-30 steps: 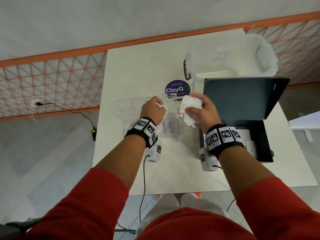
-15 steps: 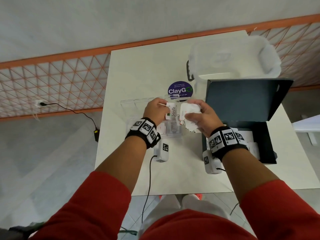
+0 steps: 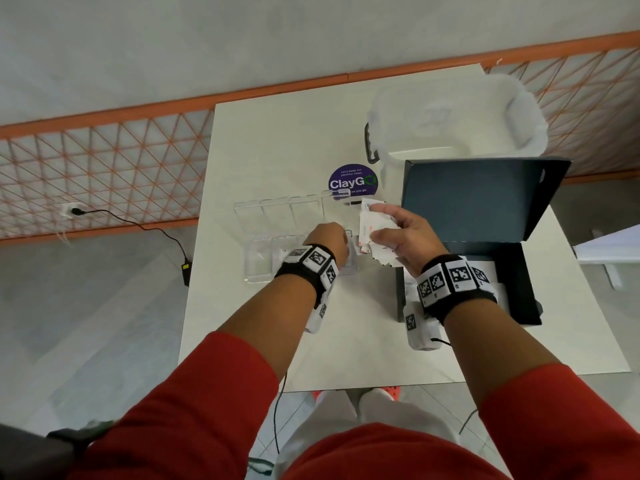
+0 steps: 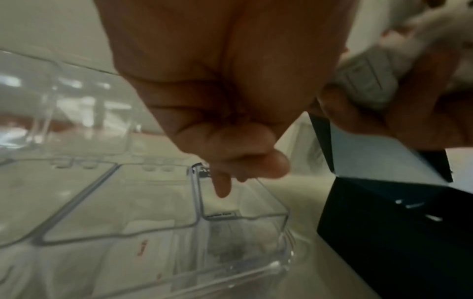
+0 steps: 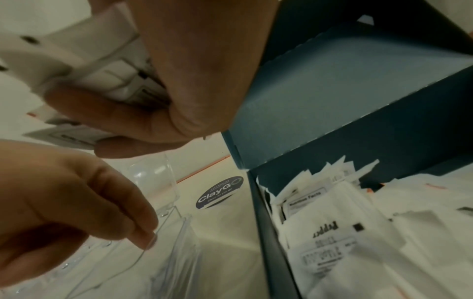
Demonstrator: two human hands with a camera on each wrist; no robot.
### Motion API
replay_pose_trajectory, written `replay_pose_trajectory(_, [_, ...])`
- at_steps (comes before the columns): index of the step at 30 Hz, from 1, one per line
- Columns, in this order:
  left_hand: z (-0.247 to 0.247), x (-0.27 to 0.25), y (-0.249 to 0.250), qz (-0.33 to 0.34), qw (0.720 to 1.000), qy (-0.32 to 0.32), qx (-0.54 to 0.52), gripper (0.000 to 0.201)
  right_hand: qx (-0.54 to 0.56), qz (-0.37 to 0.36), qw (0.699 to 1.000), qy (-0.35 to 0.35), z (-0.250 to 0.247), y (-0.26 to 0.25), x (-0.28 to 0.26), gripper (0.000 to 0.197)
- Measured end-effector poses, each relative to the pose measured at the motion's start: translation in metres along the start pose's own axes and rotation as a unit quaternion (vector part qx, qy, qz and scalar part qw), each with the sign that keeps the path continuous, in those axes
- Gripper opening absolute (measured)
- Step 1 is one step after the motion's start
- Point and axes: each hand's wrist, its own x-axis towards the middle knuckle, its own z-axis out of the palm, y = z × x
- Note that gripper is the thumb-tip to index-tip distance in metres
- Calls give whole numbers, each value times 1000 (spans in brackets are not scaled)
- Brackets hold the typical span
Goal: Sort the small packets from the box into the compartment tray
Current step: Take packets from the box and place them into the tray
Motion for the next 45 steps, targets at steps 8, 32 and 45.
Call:
replay_pose_trajectory(8, [20,18,13,-19,994,-25,108,27,-9,9,1000,-6,-20,1,-1,49])
replay_pose_trajectory(32, [-6,1,-9,-82,986,114,-93,24,-17,4,999,-37,-1,-5,0,62])
replay_pose_trajectory(45, [19,2,-5,-20,995,87,45,20,-18,-3,1000,-25,-6,-1,0,61])
